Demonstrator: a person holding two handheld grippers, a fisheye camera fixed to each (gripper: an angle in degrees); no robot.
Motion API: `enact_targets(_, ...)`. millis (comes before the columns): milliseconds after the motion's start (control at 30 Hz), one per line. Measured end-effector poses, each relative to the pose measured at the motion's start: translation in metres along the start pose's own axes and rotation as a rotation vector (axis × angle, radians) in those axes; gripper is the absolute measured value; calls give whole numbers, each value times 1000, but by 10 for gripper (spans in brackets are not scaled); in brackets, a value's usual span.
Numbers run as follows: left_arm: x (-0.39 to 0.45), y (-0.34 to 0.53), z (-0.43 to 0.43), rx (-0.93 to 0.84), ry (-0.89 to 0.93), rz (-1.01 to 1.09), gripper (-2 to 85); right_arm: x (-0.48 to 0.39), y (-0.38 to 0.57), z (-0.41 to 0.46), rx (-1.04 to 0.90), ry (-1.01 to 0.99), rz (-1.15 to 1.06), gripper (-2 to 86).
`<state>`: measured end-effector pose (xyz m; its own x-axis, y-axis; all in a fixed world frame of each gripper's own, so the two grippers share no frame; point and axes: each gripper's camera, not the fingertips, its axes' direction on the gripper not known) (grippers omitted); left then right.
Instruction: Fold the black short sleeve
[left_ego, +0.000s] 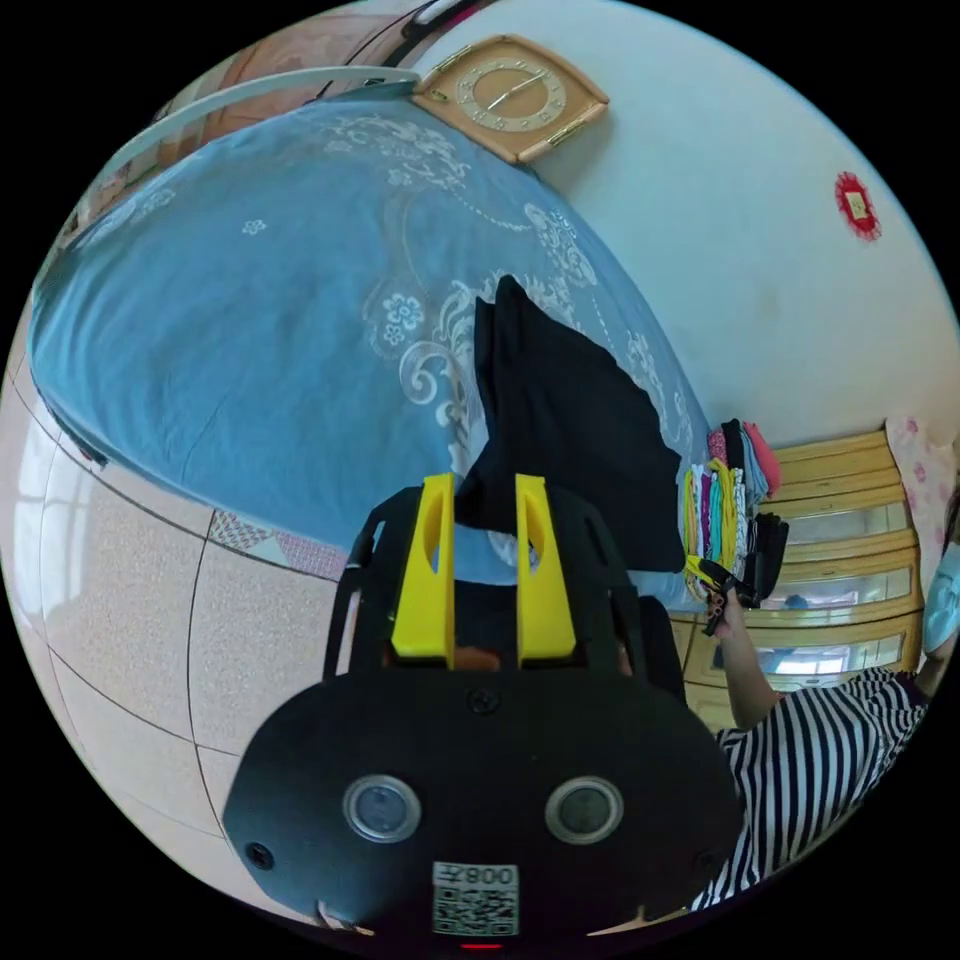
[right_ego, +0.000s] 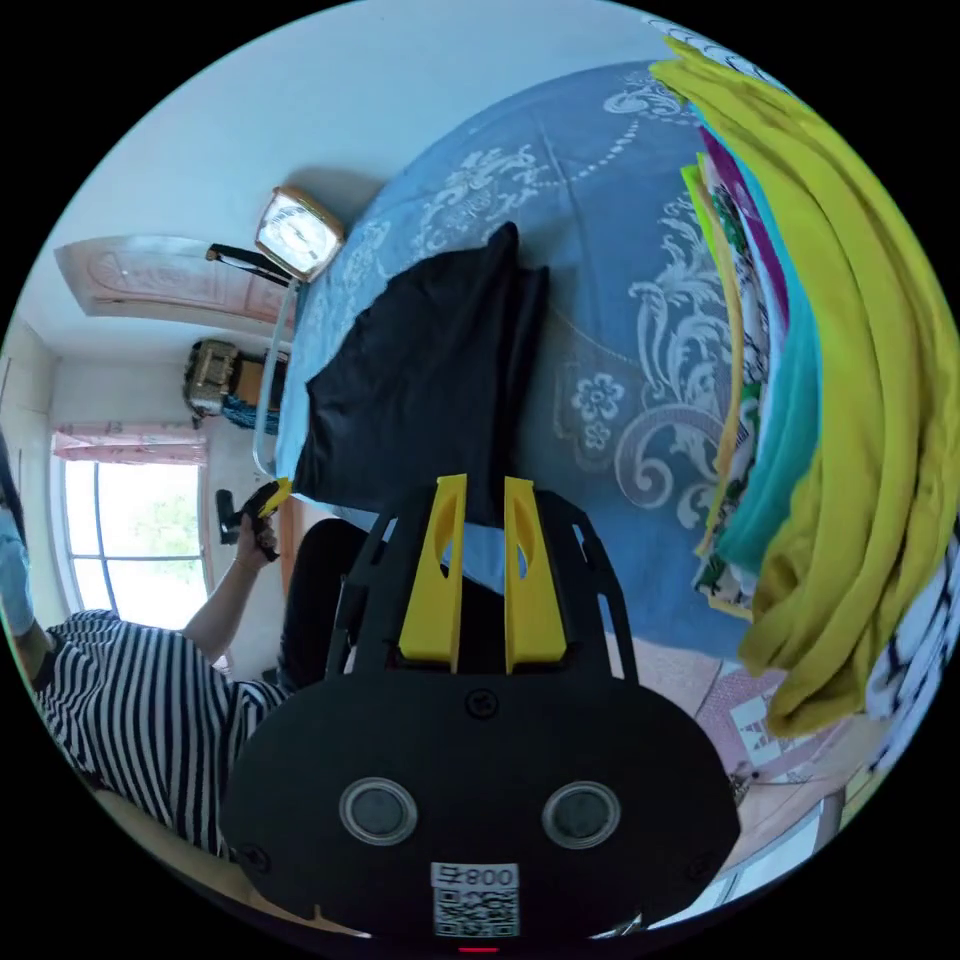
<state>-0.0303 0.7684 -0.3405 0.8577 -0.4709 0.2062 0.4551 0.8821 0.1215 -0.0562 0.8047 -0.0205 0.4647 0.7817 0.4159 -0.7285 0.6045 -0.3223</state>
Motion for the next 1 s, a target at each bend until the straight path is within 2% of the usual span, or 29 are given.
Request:
enact_targets(200, -16, 15, -19, -42, -9, -41, 44, 24, 24, 11, 21, -36, -4, 31)
enact_targets(467, -37, 52, -82, 84, 149, 38, 20, 50, 63, -2, 107, -172, -112, 7)
enact_targets(667, -91, 82, -79, 89, 308, -85, 15, 101, 89, 21, 98, -269, -25, 5)
enact_targets(767, -98, 93, -91, 159, 373, -73, 14, 112, 99, 21, 133, -326, -41, 4)
enact_targets(1000, -124, 112, -93, 144, 390, -130, 13, 145, 112, 44, 78, -298, 12, 4)
